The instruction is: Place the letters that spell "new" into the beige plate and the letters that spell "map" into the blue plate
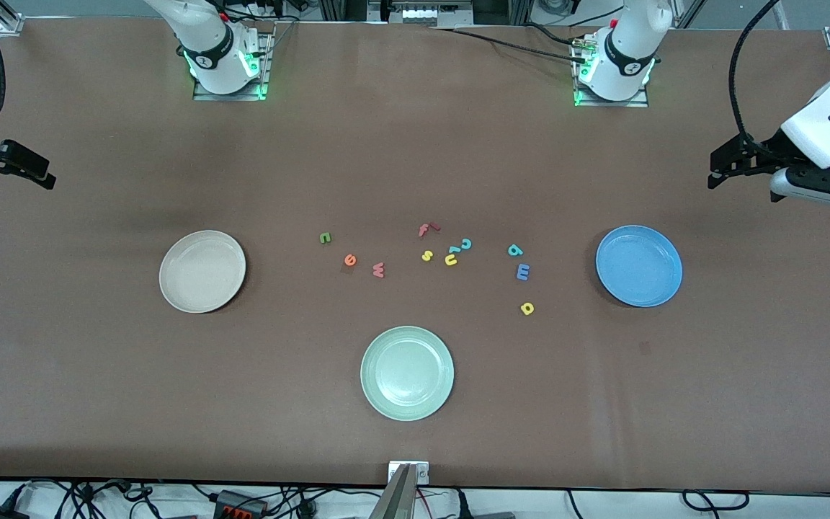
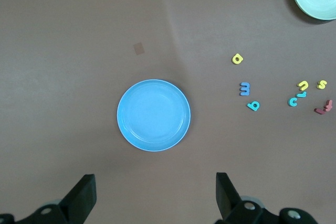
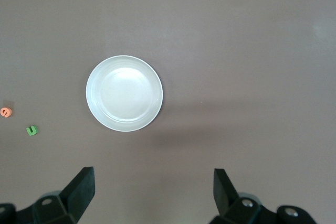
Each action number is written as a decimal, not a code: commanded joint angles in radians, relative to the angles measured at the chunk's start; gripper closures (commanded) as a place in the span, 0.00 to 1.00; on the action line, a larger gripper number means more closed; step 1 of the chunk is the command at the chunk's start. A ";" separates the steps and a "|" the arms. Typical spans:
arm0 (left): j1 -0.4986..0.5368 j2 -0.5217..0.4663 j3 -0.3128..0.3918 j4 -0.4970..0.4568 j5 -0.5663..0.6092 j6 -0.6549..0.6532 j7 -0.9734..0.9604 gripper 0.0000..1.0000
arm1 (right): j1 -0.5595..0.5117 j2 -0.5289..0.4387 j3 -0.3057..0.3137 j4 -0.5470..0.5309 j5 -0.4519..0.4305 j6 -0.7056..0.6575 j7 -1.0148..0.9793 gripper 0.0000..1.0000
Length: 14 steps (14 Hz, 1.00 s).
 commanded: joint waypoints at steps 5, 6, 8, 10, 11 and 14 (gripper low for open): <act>-0.002 0.011 -0.003 0.026 0.020 -0.019 0.006 0.00 | -0.002 -0.016 0.003 -0.017 -0.015 0.001 -0.018 0.00; -0.002 0.011 -0.003 0.026 0.020 -0.019 0.006 0.00 | -0.002 -0.014 0.003 -0.015 -0.015 -0.005 -0.025 0.00; -0.002 0.011 -0.002 0.026 0.020 -0.019 0.000 0.00 | -0.003 -0.013 0.003 -0.015 -0.012 -0.021 -0.030 0.00; -0.002 0.015 -0.002 0.026 0.019 -0.019 -0.002 0.00 | -0.003 -0.013 0.003 -0.015 -0.014 -0.022 -0.044 0.00; -0.003 0.032 -0.002 0.026 0.019 -0.024 -0.001 0.00 | -0.005 -0.013 0.003 -0.014 -0.014 -0.022 -0.045 0.00; -0.017 0.080 -0.013 0.026 0.019 -0.038 -0.002 0.00 | -0.005 -0.004 0.003 -0.012 -0.014 -0.015 -0.045 0.00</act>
